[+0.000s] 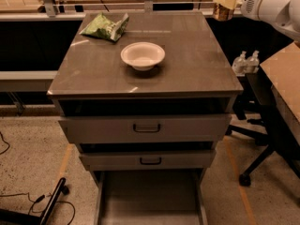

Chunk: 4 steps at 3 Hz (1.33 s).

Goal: Place orange can into bottom drawer

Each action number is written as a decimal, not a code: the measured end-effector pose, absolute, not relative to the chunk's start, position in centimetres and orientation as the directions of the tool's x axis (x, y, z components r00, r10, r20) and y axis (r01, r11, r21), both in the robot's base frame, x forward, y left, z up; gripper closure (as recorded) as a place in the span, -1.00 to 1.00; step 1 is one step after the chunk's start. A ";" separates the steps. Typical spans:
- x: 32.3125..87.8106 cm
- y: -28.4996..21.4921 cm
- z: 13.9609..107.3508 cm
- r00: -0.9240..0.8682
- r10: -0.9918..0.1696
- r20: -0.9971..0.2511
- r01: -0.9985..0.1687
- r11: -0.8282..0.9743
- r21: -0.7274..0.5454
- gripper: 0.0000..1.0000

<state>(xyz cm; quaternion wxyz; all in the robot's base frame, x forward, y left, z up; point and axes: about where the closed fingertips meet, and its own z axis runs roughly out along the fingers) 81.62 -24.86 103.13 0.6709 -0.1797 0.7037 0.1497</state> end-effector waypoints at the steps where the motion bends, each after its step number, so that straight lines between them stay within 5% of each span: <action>1: 76.5 -25.9 104.5 0.012 -0.058 -0.998 -0.420 0.906 -0.057 1.00; 4: 65.0 -26.9 99.5 -0.048 -0.077 -0.996 -0.348 0.936 -0.056 1.00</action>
Offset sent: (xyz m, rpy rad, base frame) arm -0.1503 -0.0177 -0.0181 -0.0395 -0.0471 -0.1386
